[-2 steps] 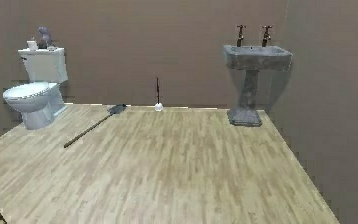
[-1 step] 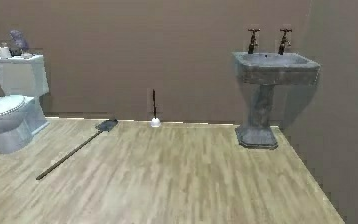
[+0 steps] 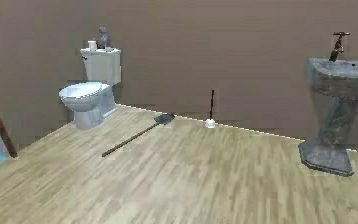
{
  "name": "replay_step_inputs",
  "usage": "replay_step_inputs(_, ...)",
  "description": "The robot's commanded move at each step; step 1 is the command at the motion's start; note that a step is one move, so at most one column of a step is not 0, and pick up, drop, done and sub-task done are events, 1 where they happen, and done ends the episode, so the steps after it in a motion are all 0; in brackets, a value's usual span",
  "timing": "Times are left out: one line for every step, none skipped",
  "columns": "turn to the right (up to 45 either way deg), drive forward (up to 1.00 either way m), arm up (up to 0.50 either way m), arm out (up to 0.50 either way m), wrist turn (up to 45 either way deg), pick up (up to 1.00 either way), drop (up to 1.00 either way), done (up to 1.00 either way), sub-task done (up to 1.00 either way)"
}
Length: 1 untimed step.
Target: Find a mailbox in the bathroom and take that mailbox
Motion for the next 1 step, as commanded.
replay_step_inputs(0.0, 0.35, 0.0, 0.0, 0.0, 0.0, 0.0, 0.0, 0.0)
